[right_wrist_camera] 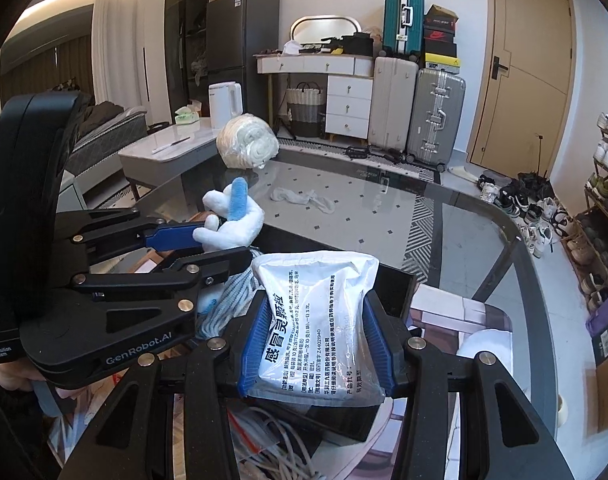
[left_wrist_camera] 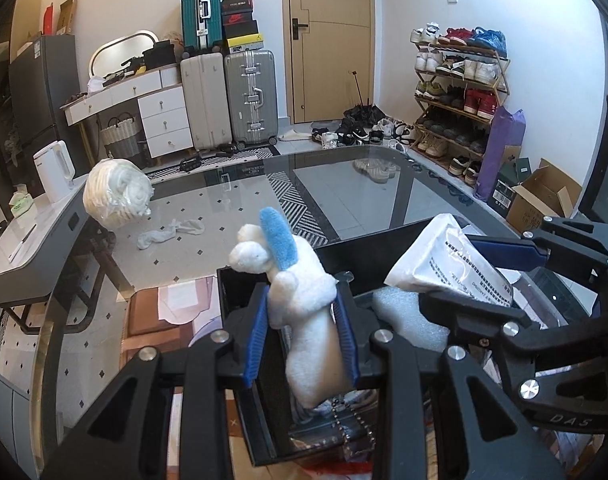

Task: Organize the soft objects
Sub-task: 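Lift the bunny and printed packet and carry both over the black box, then open both tools to drop the bunny and printed packet into the box, then withdraw both tools from the box toward the red packet and cable coil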

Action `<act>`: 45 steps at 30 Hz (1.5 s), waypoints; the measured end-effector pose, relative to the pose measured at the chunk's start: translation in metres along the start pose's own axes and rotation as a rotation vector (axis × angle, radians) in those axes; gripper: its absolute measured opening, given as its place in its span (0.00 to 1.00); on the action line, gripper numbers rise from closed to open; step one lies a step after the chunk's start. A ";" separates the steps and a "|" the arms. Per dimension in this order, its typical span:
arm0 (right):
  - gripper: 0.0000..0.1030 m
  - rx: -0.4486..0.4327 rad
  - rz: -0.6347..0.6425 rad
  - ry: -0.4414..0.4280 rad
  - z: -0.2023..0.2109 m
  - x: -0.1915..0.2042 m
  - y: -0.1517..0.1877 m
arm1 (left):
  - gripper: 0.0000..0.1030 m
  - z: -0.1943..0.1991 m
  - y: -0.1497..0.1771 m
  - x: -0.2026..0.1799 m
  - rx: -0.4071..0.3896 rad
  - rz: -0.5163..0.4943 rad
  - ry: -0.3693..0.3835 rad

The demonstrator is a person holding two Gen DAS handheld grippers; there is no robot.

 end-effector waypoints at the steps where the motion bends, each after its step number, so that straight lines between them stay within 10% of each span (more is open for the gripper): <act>1: 0.45 0.004 0.003 -0.002 -0.002 0.000 0.000 | 0.30 -0.002 0.001 0.001 0.001 0.001 0.003; 15: 0.46 0.069 0.058 0.003 -0.039 0.000 -0.003 | 0.30 -0.018 0.003 0.005 0.011 -0.014 0.025; 23: 0.81 -0.011 0.061 0.023 -0.011 -0.005 -0.006 | 0.33 -0.014 0.002 0.005 0.020 0.006 0.052; 30: 0.98 -0.062 0.026 0.051 0.029 -0.009 0.004 | 0.59 0.010 0.004 0.001 -0.016 0.024 0.050; 34: 0.99 -0.086 -0.018 0.047 0.051 -0.011 0.016 | 0.95 0.031 0.009 0.002 -0.049 0.041 0.017; 45: 0.99 -0.106 -0.114 0.056 0.088 -0.019 0.051 | 1.00 0.080 0.043 0.013 -0.089 0.099 -0.012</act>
Point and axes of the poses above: each gripper's, at about its wrist camera, not at the fingertips, and z roughly against the way its jaws point, x to its left, y to its underside, the point moved 4 cm from there along -z, roughly the way its jaws point, and after that the axes turned 7 degrees about -z, right-handed, at the moved point
